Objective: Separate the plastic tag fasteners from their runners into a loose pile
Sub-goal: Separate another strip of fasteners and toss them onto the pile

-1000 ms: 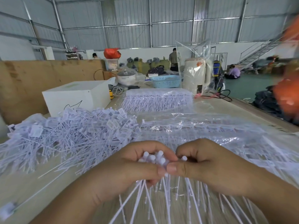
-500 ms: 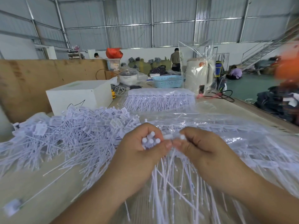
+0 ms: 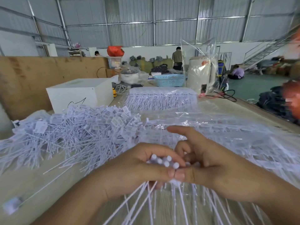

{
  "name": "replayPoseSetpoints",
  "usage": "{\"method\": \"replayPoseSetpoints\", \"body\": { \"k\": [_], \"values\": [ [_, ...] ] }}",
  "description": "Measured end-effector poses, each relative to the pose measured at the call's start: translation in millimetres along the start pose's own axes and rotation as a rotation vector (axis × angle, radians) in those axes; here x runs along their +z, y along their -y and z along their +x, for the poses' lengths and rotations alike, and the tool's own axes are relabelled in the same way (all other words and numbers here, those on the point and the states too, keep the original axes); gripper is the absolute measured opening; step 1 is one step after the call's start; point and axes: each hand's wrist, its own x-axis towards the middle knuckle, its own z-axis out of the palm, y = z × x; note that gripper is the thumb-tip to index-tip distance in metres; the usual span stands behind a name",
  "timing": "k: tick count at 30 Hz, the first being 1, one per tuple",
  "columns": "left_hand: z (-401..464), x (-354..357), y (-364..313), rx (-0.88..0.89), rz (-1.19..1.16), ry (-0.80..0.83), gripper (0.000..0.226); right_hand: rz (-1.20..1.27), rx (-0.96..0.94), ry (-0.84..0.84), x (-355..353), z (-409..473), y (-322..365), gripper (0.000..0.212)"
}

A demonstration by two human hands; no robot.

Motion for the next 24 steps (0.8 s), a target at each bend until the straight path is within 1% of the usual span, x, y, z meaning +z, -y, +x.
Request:
{"method": "replayPoseSetpoints", "body": {
  "k": [2,5,6,7,9,10,12,14,18,21,23,24],
  "values": [
    [-1.5,-3.9,-1.7,-0.038,-0.005,0.080,0.018,-0.015,0.003,0.040,2.2,-0.5,1.5,0.058],
    [-3.7,-8.9,-2.8,-0.068,0.000,0.095,0.014,-0.092,0.012,0.030,5.2,1.2,5.0,0.029],
    [-4.4,-9.4,-3.0,-0.068,0.012,0.096,0.012,-0.136,0.043,0.015,4.5,1.7,6.4,0.027],
    [-4.9,-9.2,-2.8,-0.065,0.030,0.092,0.011,-0.190,0.089,0.022,3.0,1.7,7.4,0.034],
    [-5.0,-7.5,-2.2,-0.055,0.072,0.066,0.008,-0.290,0.166,0.096,-2.1,0.1,7.8,0.052],
    [-4.6,-6.4,-1.7,-0.051,0.086,0.047,0.008,-0.310,0.184,0.136,-5.0,-1.3,7.6,0.055],
    [-4.0,-4.9,-0.5,-0.047,0.087,0.010,0.009,-0.301,0.197,0.161,-10.5,-3.3,7.6,0.045],
    [-3.9,-4.1,0.1,-0.046,0.091,-0.012,0.011,-0.274,0.191,0.139,-13.0,-4.2,8.8,0.038],
    [-3.4,-4.3,-1.3,-0.038,0.082,-0.012,0.018,-0.242,0.137,0.077,-10.6,-4.5,9.1,0.039],
    [-4.7,-6.6,-2.6,-0.047,0.166,0.018,0.012,-0.233,0.141,0.068,-9.1,-4.6,8.4,0.039],
    [-7.0,-6.3,-4.1,-0.056,0.187,0.055,0.008,-0.238,0.149,0.087,-6.9,-4.2,8.9,0.037],
    [-7.5,-5.5,-4.5,-0.050,0.193,0.046,0.007,-0.243,0.144,0.080,-5.3,-3.9,10.2,0.038]
  ]
}}
